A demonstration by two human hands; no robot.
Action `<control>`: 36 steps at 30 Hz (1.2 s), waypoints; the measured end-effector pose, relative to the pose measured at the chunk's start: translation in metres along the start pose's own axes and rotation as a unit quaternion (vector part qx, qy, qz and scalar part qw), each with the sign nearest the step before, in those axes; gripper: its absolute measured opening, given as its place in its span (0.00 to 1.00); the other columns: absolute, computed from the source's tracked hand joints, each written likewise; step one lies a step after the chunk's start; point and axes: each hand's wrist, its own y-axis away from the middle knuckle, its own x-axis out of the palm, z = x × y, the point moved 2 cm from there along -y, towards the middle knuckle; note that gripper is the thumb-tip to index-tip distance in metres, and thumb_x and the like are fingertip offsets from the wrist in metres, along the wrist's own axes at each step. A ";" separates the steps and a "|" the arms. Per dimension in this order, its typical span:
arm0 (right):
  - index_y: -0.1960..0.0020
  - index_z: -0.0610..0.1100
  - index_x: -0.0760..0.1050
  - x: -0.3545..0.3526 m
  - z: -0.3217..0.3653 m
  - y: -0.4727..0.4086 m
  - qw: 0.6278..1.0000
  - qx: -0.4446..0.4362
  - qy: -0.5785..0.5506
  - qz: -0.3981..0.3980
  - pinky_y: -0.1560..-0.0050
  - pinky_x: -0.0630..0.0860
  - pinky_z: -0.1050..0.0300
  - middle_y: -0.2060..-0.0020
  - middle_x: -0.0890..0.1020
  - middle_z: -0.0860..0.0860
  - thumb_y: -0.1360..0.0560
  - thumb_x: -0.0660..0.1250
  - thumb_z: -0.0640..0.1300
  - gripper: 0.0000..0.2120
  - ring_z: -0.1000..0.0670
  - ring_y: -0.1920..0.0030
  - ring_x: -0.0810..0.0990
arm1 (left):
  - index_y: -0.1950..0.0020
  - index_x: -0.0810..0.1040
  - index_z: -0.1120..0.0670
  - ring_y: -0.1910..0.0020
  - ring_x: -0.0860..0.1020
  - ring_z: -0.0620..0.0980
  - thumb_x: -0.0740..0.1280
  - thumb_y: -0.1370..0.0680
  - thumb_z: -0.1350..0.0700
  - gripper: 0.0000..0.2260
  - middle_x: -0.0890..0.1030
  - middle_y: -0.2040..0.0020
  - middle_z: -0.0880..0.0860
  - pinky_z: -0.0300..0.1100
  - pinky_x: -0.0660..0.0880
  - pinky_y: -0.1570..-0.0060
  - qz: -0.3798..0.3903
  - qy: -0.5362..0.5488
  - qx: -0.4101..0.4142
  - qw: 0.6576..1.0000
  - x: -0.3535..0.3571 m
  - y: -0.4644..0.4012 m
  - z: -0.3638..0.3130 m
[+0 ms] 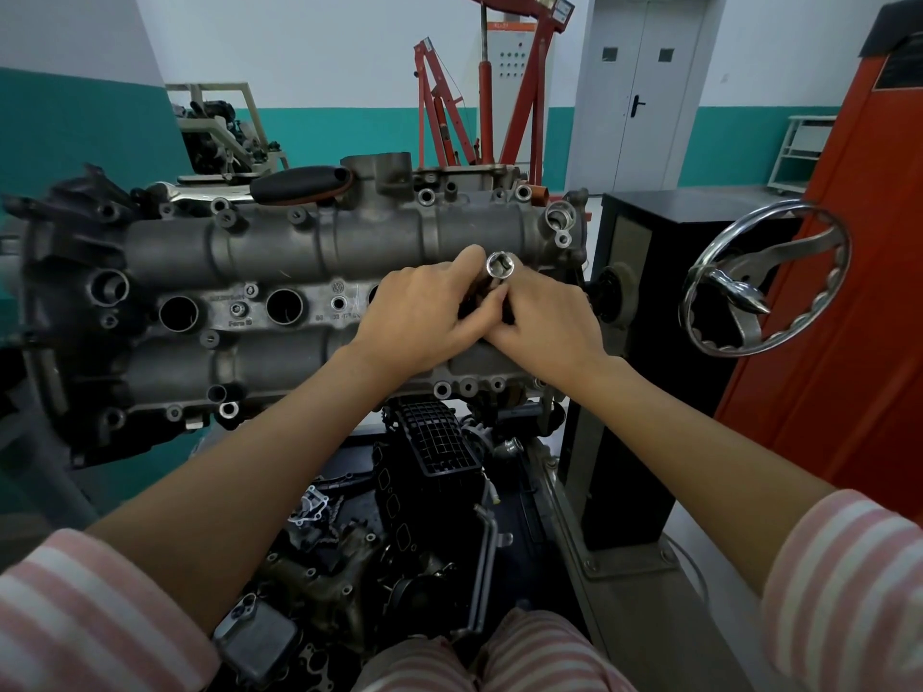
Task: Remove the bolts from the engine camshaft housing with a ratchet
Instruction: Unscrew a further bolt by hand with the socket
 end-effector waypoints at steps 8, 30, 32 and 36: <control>0.55 0.44 0.78 -0.002 0.003 0.002 1.000 -0.007 -0.016 -0.019 0.65 0.66 0.58 0.61 0.81 0.51 0.25 0.62 0.52 0.12 0.50 0.59 0.78 | 0.66 0.70 0.58 0.74 0.74 0.57 0.52 0.24 0.40 0.23 0.75 0.74 0.56 0.42 0.63 0.72 -0.004 -0.009 0.003 1.000 0.002 0.000 0.004; 0.51 0.44 0.73 0.005 -0.002 -0.002 1.000 0.002 0.027 -0.011 0.69 0.62 0.57 0.62 0.79 0.52 0.26 0.57 0.57 0.17 0.51 0.63 0.76 | 0.64 0.65 0.53 0.77 0.73 0.57 0.63 0.22 0.51 0.13 0.71 0.77 0.53 0.42 0.65 0.74 -0.004 0.000 -0.003 1.000 0.001 0.000 0.001; 0.53 0.45 0.75 0.006 -0.003 -0.003 0.999 0.009 0.037 -0.010 0.69 0.62 0.58 0.62 0.80 0.51 0.28 0.56 0.60 0.19 0.51 0.62 0.77 | 0.67 0.67 0.56 0.76 0.73 0.57 0.62 0.23 0.48 0.17 0.73 0.76 0.56 0.42 0.65 0.73 -0.002 0.006 -0.014 1.000 0.000 -0.001 0.002; 0.67 0.51 0.68 0.001 0.002 0.001 0.998 -0.011 -0.027 -0.052 0.73 0.55 0.64 0.68 0.79 0.51 0.27 0.62 0.51 0.11 0.55 0.69 0.67 | 0.68 0.75 0.61 0.75 0.73 0.55 0.60 0.22 0.42 0.25 0.73 0.76 0.55 0.43 0.63 0.72 0.014 0.001 -0.019 1.000 0.002 0.000 0.004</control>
